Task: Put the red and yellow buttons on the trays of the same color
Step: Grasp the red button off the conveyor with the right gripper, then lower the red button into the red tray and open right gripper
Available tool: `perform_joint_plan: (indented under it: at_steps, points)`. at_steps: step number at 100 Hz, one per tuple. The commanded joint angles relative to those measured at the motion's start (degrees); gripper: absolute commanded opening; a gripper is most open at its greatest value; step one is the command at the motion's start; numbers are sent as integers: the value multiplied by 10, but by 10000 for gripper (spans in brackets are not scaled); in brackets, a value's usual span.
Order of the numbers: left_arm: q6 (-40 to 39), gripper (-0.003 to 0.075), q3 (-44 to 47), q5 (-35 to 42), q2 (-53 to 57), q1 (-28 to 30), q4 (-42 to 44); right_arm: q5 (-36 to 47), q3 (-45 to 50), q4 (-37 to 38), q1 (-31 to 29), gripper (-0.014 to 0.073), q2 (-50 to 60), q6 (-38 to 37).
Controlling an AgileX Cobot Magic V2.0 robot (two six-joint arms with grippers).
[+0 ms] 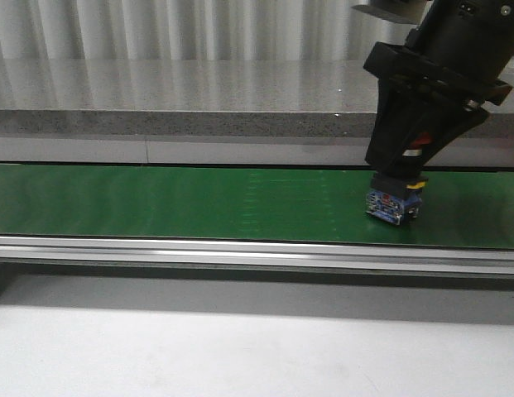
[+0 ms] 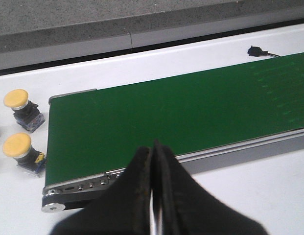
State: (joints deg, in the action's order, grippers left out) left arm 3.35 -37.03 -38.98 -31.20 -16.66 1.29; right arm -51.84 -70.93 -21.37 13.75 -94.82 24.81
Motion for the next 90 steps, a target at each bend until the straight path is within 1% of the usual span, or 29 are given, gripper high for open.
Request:
perform_joint_plan:
  at_steps: [1,14,26,38,64,90]
  points:
    - [1,-20,-16,42,-2,-4,-2,18,-19,-14,-1,94,27,7]
    - [1,-20,-16,42,-2,-4,-2,21,-19,-12,-15,89,40,7]
    - [1,-20,-16,42,-2,-4,-2,34,-19,-12,-53,89,61,-3]
    - [1,-20,-16,42,-2,-4,-2,53,-19,-4,-113,89,82,-28]
    - [1,-20,-16,43,-2,-4,-2,90,-17,-2,-263,89,93,-78]
    - [1,-20,-16,43,-2,-4,-2,125,-17,-1,-378,89,93,-83]
